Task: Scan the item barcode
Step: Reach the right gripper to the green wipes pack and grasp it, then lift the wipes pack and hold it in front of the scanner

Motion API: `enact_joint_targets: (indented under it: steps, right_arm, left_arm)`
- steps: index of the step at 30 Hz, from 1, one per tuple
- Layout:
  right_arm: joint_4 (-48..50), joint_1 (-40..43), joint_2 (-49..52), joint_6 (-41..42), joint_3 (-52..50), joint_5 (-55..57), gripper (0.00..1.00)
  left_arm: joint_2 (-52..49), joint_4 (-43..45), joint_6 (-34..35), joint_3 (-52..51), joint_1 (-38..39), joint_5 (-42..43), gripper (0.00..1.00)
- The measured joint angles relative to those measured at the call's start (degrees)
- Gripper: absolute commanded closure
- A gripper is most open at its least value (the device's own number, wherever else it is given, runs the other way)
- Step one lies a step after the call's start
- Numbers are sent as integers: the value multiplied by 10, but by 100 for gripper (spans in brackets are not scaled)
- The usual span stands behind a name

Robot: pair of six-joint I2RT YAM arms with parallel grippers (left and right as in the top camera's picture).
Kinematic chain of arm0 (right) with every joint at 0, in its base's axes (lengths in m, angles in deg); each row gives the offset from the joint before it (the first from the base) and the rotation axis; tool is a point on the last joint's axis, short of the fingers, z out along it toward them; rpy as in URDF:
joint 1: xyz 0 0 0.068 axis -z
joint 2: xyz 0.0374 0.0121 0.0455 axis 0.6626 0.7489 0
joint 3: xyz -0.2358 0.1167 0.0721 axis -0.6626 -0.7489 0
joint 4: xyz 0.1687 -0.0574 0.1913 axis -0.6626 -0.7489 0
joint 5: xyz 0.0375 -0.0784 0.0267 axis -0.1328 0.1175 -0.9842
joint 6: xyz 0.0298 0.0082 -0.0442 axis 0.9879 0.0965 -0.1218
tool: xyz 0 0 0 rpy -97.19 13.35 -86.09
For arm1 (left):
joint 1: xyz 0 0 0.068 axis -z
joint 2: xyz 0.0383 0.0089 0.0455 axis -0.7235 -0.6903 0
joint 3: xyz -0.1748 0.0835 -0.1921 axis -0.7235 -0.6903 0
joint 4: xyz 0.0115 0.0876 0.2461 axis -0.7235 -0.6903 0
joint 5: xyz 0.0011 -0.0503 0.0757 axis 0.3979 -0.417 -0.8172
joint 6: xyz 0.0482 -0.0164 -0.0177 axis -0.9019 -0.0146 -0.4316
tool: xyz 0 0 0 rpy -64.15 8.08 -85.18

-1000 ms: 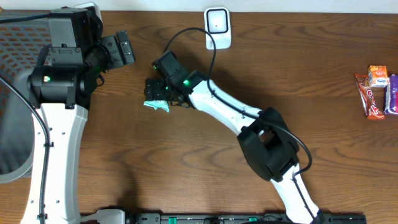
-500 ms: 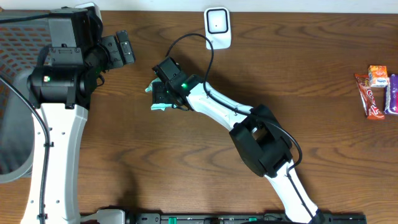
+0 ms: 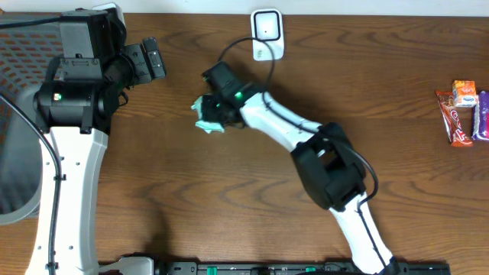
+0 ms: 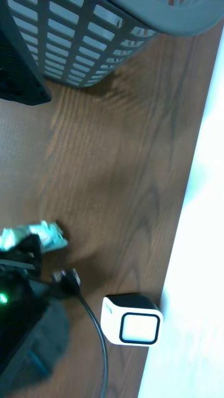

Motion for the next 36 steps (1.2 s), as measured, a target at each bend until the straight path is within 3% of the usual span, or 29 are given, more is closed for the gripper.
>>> enact_joint_targets:
  steps: [7,13,19,24,36]
  right_arm:
    - [-9,117,-13,-17,-1,-216,99]
    - [-71,216,-17,-82,-1,-418,99]
    - [-135,257,-17,-145,-1,-530,99]
    - [-149,264,-17,-165,-1,-526,99]
    - [-63,258,-32,-124,5,-312,99]
  left_arm:
    - [0,0,0,0,0,0,2]
    - [0,0,0,0,0,0,2]
    - [0,0,0,0,0,0,2]
    - [0,0,0,0,0,0,2]
    - [0,0,0,0,0,0,2]
